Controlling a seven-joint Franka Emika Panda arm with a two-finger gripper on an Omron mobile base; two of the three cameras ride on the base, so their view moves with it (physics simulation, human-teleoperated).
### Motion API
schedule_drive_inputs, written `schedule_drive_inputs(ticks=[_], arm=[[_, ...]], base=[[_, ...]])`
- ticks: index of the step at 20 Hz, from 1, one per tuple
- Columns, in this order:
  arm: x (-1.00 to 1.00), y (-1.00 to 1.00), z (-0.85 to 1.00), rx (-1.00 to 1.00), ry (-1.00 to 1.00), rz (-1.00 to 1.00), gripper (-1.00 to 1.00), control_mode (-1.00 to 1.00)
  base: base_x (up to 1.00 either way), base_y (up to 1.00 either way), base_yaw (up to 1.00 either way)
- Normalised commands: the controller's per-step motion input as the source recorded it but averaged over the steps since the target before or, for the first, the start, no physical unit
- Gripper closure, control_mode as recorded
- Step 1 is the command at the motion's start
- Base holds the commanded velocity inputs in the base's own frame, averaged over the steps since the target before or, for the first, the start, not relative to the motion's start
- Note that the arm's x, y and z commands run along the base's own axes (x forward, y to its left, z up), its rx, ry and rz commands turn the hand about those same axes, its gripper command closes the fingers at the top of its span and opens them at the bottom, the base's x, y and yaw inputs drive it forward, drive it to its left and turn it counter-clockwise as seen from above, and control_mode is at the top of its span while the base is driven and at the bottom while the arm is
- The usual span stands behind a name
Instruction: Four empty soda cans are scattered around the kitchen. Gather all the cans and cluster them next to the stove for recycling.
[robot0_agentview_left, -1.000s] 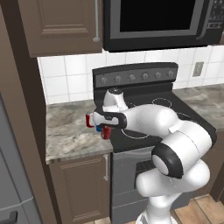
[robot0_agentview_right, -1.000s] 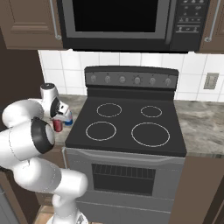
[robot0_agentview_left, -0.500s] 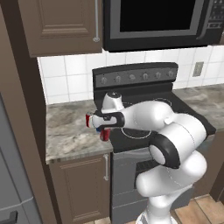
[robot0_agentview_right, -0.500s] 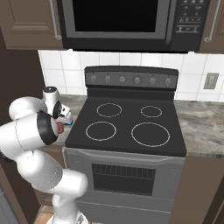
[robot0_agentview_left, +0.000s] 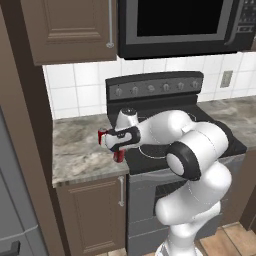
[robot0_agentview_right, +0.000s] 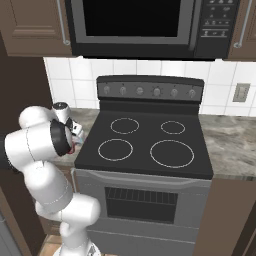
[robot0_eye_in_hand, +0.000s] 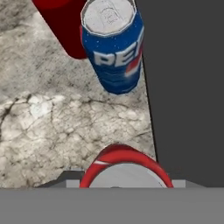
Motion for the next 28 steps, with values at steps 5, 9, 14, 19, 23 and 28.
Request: schedule_drive_inputs(ticks=[5, 9, 14, 19, 23, 28], arm=[[0.22, 0.05, -0.21, 0.00, 0.00, 0.00, 1.00, -1.00], [0.22, 0.08, -0.22, 0.00, 0.00, 0.00, 1.00, -1.00], [0.19, 0.10, -0.25, -0.01, 0.00, 0.00, 1.00, -1.00], [0.06, 0.05, -0.24, 0.00, 0.00, 0.00, -1.00, -1.00], [0.00, 0.00, -0.01, 0.00, -0.01, 0.00, -1.00, -1.00], [0.00, 0.00, 0.00, 0.00, -0.03, 0.00, -1.00, -1.00]], base=[[0.00, 0.00, 0.00], [0.00, 0.00, 0.00], [0.00, 0.00, 0.00], [0.00, 0.00, 0.00], [0.00, 0.00, 0.00], [0.00, 0.00, 0.00]])
